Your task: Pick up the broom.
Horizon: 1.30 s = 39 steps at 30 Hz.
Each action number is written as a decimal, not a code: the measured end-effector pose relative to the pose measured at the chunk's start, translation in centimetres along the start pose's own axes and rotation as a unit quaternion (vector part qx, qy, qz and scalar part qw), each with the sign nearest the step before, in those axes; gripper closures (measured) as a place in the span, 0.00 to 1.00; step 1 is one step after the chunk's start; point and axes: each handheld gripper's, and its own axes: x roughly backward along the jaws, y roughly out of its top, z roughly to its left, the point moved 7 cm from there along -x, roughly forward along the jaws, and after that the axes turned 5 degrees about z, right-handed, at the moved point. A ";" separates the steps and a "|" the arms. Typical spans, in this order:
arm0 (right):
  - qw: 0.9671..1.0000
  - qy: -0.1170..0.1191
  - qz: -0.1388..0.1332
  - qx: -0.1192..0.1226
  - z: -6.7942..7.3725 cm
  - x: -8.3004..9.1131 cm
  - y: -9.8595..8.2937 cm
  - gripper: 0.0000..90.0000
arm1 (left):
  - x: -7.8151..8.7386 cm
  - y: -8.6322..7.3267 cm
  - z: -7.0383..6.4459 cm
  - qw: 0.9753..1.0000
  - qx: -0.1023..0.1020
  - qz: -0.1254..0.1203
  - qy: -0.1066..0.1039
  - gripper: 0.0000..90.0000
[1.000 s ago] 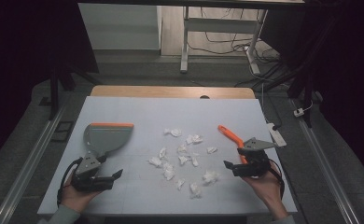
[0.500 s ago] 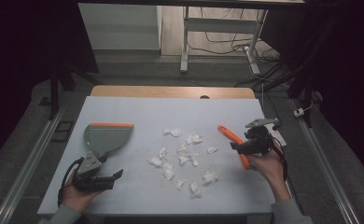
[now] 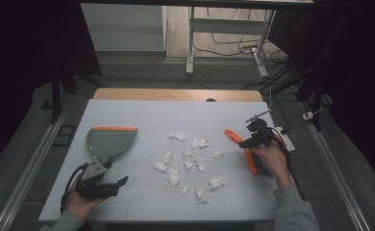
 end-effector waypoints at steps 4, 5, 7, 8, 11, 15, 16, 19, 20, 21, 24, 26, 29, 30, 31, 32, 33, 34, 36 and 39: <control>1.000 0.009 0.016 0.000 -0.3 -0.9 0.2 0.40 | -0.1 0.0 -0.2 1.000 -0.007 0.002 0.003 0.23; 1.000 0.012 0.023 -0.001 -0.3 -1.1 0.2 0.42 | 0.0 0.0 -0.2 1.000 -0.007 0.002 0.004 0.23; 0.999 0.021 0.034 0.000 -0.2 -1.4 0.1 0.44 | 0.0 0.0 -0.1 1.000 -0.005 0.002 0.005 0.23; 0.999 0.021 0.041 0.000 -0.2 -1.6 -0.1 0.46 | 0.0 0.0 0.0 1.000 -0.004 0.001 0.004 0.23; 0.998 0.021 0.058 0.004 -0.3 -2.0 -0.5 0.50 | -0.1 -0.1 -0.1 1.000 -0.001 0.002 -0.003 0.23; 0.997 0.018 0.070 -0.005 -0.7 -2.2 -0.8 0.60 | -0.1 -0.1 -0.2 1.000 -0.003 0.004 -0.003 0.23; 0.997 0.018 0.072 -0.006 -0.7 -2.2 -0.8 0.61 | -0.2 -0.1 -0.2 1.000 -0.003 0.005 -0.004 0.23; 0.997 0.024 0.074 -0.006 -0.7 -2.2 -0.8 0.65 | -0.4 -0.2 -0.2 1.000 -0.001 0.008 -0.006 0.23; 0.997 0.024 0.075 -0.009 -0.7 -2.2 -0.8 0.70 | -0.4 -0.2 -0.2 1.000 -0.002 0.010 -0.006 0.23; 0.997 0.021 0.076 -0.010 -0.7 -2.2 -0.8 0.73 | -0.4 -0.2 -0.2 1.000 -0.002 0.010 -0.006 0.23; 0.997 0.014 0.081 -0.015 -0.6 -2.2 -0.7 0.76 | -0.3 -0.2 -0.3 1.000 -0.003 0.008 -0.006 0.23; 0.997 0.014 0.079 -0.015 -0.6 -2.2 -0.7 0.76 | -0.2 -0.2 -0.2 1.000 -0.002 0.005 -0.005 0.23; 0.997 0.024 0.074 -0.020 -0.8 -2.2 -0.8 0.76 | -0.1 -0.2 -0.1 1.000 -0.001 0.003 -0.006 0.24; 0.997 0.027 0.071 -0.025 -0.9 -2.1 -0.8 0.76 | -0.1 -0.1 -0.1 1.000 -0.001 0.002 -0.005 0.24; 0.998 0.024 0.058 -0.032 -1.2 -1.7 -0.7 0.77 | -0.1 -0.1 -0.1 1.000 0.000 0.001 -0.005 0.24; 0.998 0.024 0.058 -0.032 -1.2 -1.7 -0.7 0.77 | 0.0 -0.1 -0.1 1.000 -0.001 0.000 -0.004 0.24; 0.998 0.020 0.048 -0.038 -1.4 -1.4 -0.6 0.77 | 0.0 -0.1 -0.1 1.000 -0.001 -0.001 -0.004 0.24; 0.998 0.019 0.039 -0.041 -1.5 -1.0 -0.6 0.77 | 0.1 -0.1 -0.1 1.000 -0.001 -0.001 -0.003 0.24; 0.998 0.025 0.022 -0.045 -1.6 -0.2 -0.5 0.77 | 0.2 -0.1 -0.1 1.000 -0.002 -0.003 -0.002 0.24; 0.998 0.038 -0.010 -0.053 -1.8 1.0 -0.4 0.77 | 0.2 -0.1 -0.1 1.000 -0.001 -0.004 -0.002 0.24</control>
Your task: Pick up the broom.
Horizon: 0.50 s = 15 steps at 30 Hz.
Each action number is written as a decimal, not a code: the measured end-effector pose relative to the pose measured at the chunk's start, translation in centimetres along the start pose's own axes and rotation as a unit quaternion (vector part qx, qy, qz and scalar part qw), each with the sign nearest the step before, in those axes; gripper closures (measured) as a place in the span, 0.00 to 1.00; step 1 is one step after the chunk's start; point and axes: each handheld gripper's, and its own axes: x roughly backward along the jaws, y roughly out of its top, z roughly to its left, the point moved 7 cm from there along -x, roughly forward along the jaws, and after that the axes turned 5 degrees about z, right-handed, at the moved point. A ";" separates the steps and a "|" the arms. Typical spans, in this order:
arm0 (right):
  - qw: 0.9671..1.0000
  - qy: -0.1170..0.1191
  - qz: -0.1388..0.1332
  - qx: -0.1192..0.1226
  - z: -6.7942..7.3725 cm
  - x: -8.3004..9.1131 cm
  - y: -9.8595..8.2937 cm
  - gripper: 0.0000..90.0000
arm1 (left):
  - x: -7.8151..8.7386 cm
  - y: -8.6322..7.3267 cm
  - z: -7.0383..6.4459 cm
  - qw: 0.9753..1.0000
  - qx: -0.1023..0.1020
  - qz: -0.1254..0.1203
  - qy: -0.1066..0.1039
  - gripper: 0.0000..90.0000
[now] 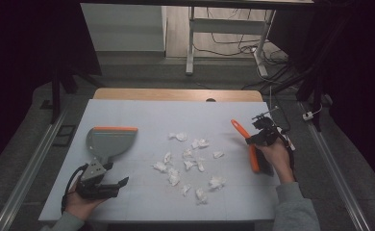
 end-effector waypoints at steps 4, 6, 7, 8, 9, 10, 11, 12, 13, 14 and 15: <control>0.998 0.023 -0.052 -0.016 -0.1 1.6 0.4 0.77 | -0.1 0.0 0.0 1.000 -0.001 0.000 0.002 0.24; 0.997 0.037 -0.068 -0.020 0.0 2.2 0.5 0.77 | -0.1 0.1 0.0 1.000 -0.001 -0.001 0.002 0.24; 0.996 0.043 -0.074 -0.019 0.1 2.4 0.5 0.77 | -0.1 0.1 -0.1 1.000 -0.003 -0.001 0.003 0.24; 0.995 0.051 -0.083 -0.020 0.3 2.7 0.6 0.77 | 0.0 0.1 -0.1 1.000 -0.003 -0.001 0.003 0.24; 0.994 0.056 -0.090 -0.022 0.4 3.0 0.7 0.77 | 0.0 0.1 -0.1 1.000 -0.002 -0.002 0.003 0.24; 0.993 0.062 -0.096 -0.022 0.6 3.3 0.8 0.77 | 0.0 0.1 0.0 1.000 -0.002 -0.002 0.003 0.24; 0.992 0.064 -0.107 -0.021 0.8 3.7 0.9 0.77 | 0.0 0.1 0.0 1.000 -0.002 -0.002 0.003 0.24; 0.990 0.065 -0.120 -0.022 0.9 4.2 1.0 0.77 | 0.0 0.1 0.0 1.000 -0.002 -0.002 0.003 0.24; 0.989 0.072 -0.128 -0.026 1.0 4.6 1.1 0.77 | 0.0 0.2 0.0 1.000 -0.001 -0.003 0.003 0.24; 0.987 0.080 -0.136 -0.028 1.2 5.0 1.2 0.77 | 0.0 0.2 0.0 1.000 -0.002 -0.003 0.003 0.24; 0.985 0.086 -0.146 -0.029 1.5 5.4 1.3 0.77 | 0.0 0.2 0.0 1.000 -0.002 -0.003 0.004 0.24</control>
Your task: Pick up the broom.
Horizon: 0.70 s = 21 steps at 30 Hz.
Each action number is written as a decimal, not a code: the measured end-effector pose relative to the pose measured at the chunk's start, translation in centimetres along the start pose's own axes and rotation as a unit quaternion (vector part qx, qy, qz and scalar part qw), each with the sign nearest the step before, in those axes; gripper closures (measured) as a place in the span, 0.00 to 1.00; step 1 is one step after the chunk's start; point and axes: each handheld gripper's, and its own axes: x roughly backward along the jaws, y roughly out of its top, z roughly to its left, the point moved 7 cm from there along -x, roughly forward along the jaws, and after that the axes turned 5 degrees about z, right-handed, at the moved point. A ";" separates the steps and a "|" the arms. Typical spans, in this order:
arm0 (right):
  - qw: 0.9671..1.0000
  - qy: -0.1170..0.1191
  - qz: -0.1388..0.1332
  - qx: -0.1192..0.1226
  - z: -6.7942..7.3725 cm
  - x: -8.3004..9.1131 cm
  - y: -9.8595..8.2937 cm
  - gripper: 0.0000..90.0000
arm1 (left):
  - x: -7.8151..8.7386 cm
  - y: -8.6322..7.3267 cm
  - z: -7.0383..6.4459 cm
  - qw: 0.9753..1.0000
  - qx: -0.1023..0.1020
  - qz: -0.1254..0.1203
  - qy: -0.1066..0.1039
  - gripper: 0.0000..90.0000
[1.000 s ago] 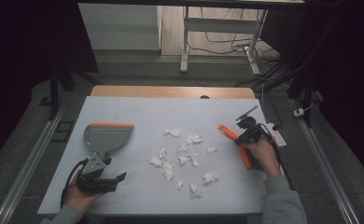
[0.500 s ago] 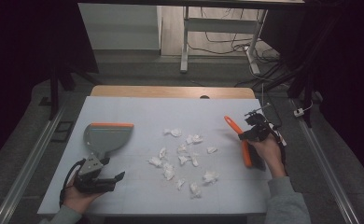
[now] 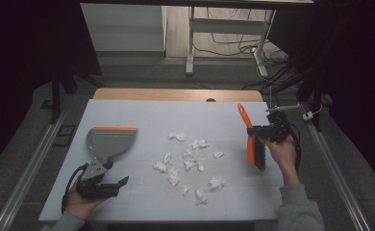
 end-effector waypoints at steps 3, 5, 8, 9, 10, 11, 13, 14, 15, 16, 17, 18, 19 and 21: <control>1.000 0.003 -0.014 0.004 0.9 0.5 0.3 0.77 | 0.0 0.1 -0.1 1.000 -0.001 -0.001 0.001 0.24; 1.000 0.008 -0.023 0.002 1.6 0.7 0.4 0.77 | 0.0 0.2 -0.1 1.000 -0.003 -0.003 0.001 0.24; 0.999 0.002 -0.044 -0.003 2.3 0.8 0.7 0.77 | 0.1 0.6 -0.3 1.000 -0.004 -0.009 0.001 0.24; 0.999 0.003 -0.050 -0.007 2.6 0.7 0.8 0.77 | 0.1 0.9 -0.5 1.000 -0.006 -0.015 0.000 0.24; 0.998 0.005 -0.054 -0.009 2.9 0.7 0.8 0.77 | 0.2 1.3 -0.6 1.000 -0.009 -0.020 -0.001 0.25; 0.998 0.006 -0.059 -0.012 3.2 0.6 0.9 0.77 | 0.3 1.8 -0.9 1.000 -0.013 -0.024 -0.001 0.25; 0.997 0.013 -0.068 -0.018 3.9 0.5 1.0 0.77 | 0.4 2.9 -1.5 0.999 -0.025 -0.034 0.000 0.25; 0.997 0.021 -0.078 -0.022 4.7 0.5 1.3 0.77 | 0.4 3.5 -1.8 0.999 -0.028 -0.039 -0.004 0.25; 0.997 0.021 -0.078 -0.022 4.7 0.5 1.3 0.77 | 0.4 4.0 -2.2 0.999 -0.031 -0.041 -0.009 0.25; 0.996 0.024 -0.081 -0.022 5.2 0.4 1.4 0.77 | 0.3 4.4 -2.5 0.998 -0.032 -0.045 -0.014 0.25; 0.996 0.027 -0.082 -0.019 5.7 0.4 1.6 0.77 | 0.2 4.8 -2.7 0.998 -0.030 -0.049 -0.020 0.25; 0.996 0.028 -0.084 -0.014 6.2 0.3 1.7 0.77 | 0.0 5.1 -2.9 0.998 -0.026 -0.051 -0.028 0.26; 0.996 0.028 -0.086 -0.009 6.7 0.2 1.9 0.77 | -0.2 5.5 -3.1 0.998 -0.022 -0.052 -0.034 0.26; 0.996 0.029 -0.087 -0.003 7.6 -0.1 2.1 0.77 | -0.6 6.2 -3.4 0.998 -0.025 -0.056 -0.027 0.26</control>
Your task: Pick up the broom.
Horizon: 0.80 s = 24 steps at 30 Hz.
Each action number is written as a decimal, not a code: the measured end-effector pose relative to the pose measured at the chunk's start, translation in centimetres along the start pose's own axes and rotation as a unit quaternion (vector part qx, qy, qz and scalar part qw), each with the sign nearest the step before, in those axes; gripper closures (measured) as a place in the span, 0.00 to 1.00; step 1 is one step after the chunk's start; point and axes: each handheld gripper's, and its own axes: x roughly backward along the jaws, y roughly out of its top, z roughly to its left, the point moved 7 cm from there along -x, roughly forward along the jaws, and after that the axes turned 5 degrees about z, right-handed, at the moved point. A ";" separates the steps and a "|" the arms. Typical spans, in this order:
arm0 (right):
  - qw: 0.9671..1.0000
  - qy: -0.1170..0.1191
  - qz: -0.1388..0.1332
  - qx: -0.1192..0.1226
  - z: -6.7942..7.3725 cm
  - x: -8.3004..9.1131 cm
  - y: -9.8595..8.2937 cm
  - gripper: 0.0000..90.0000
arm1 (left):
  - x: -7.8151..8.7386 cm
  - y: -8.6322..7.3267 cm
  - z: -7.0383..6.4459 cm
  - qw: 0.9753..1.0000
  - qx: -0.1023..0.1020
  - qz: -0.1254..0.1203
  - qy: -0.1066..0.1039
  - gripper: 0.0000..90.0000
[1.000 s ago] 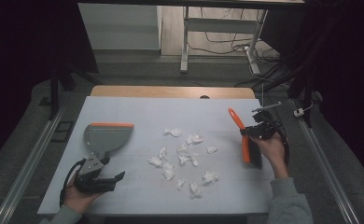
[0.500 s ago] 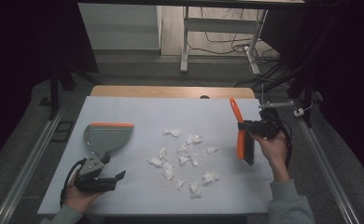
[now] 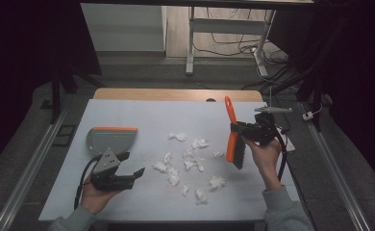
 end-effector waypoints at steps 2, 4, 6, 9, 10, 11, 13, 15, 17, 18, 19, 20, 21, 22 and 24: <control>1.000 0.008 0.001 0.003 0.8 -0.4 0.1 0.77 | -0.4 0.9 -0.4 1.000 -0.008 -0.009 -0.001 0.28; 1.000 0.017 0.001 0.003 1.4 -0.8 0.1 0.77 | -0.8 1.7 -0.6 1.000 -0.007 -0.018 -0.010 0.30; 1.000 0.028 -0.002 -0.002 1.9 -1.1 0.2 0.77 | -1.3 2.5 -0.8 1.000 -0.011 -0.019 -0.008 0.30; 0.999 0.033 -0.010 -0.006 2.5 -1.4 0.4 0.77 | -1.9 3.6 -1.2 1.000 -0.011 -0.020 -0.015 0.31; 0.999 0.035 -0.015 -0.007 2.7 -1.5 0.5 0.77 | -2.2 4.0 -1.4 1.000 -0.014 -0.021 -0.017 0.31; 0.999 0.038 -0.017 -0.009 2.9 -1.6 0.6 0.77 | -2.5 4.4 -1.7 0.999 -0.016 -0.019 -0.020 0.31; 0.998 0.050 -0.021 -0.014 3.5 -1.9 0.7 0.77 | -3.3 5.1 -2.6 0.999 -0.027 -0.009 -0.028 0.30; 0.998 0.051 -0.025 -0.013 4.1 -2.2 0.8 0.77 | -4.1 5.9 -3.9 0.998 -0.040 -0.006 -0.041 0.29; 0.997 0.060 -0.032 -0.020 5.0 -2.7 0.9 0.77 | -4.9 6.6 -5.2 0.997 -0.042 -0.004 -0.064 0.28; 0.997 0.060 -0.032 -0.020 5.0 -2.7 0.9 0.77 | -5.3 6.9 -5.7 0.997 -0.045 -0.002 -0.069 0.28; 0.997 0.064 -0.036 -0.023 5.3 -2.9 0.9 0.77 | -5.7 7.1 -6.1 0.996 -0.048 -0.001 -0.070 0.28; 0.997 0.069 -0.038 -0.025 5.6 -3.1 0.9 0.77 | -6.1 7.2 -6.5 0.996 -0.047 0.000 -0.075 0.28; 0.996 0.075 -0.037 -0.026 5.9 -3.4 1.0 0.77 | -6.5 7.3 -6.7 0.996 -0.047 0.002 -0.078 0.28; 0.996 0.082 -0.037 -0.026 6.2 -3.6 0.9 0.77 | -6.8 7.4 -7.0 0.996 -0.047 0.003 -0.078 0.28; 0.995 0.084 -0.038 -0.027 6.6 -4.1 0.9 0.77 | -7.4 7.5 -7.3 0.996 -0.045 0.003 -0.079 0.28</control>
